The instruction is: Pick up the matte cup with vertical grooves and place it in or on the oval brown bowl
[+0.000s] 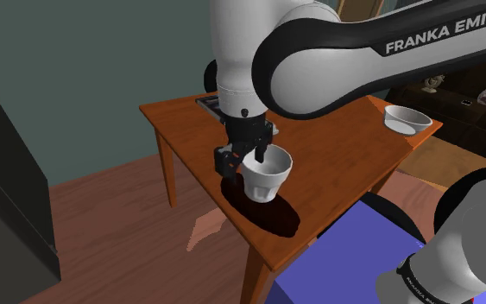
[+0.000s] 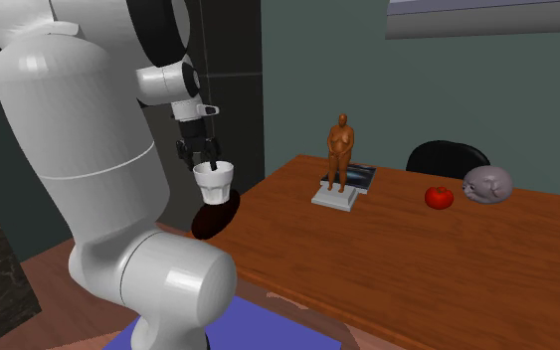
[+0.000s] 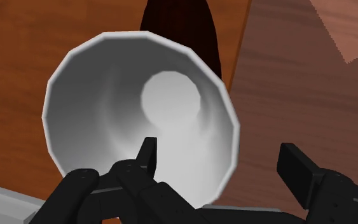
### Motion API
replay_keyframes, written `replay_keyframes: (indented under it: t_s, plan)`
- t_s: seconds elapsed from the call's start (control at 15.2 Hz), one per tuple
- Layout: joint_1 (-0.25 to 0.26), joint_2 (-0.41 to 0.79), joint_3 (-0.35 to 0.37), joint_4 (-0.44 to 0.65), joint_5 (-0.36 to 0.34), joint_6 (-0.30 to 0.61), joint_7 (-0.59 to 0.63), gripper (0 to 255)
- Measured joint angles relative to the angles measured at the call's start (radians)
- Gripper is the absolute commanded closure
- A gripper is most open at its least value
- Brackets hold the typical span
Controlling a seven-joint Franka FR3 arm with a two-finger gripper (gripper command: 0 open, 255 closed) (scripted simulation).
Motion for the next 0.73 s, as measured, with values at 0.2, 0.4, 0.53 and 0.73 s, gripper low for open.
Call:
replay_keyframes:
  t_s: [0.2,0.4,0.53,0.73]
  plan:
    - [0.001,-0.002,0.001,0.014,0.001,-0.015,0.001,0]
    - [0.001,-0.003,0.001,0.097,0.003,-0.099,-0.004,0]
    - [0.002,-0.006,0.002,0.115,0.005,-0.119,-0.004,0]
    - [0.003,-0.008,0.002,0.119,0.006,-0.126,-0.004,0]
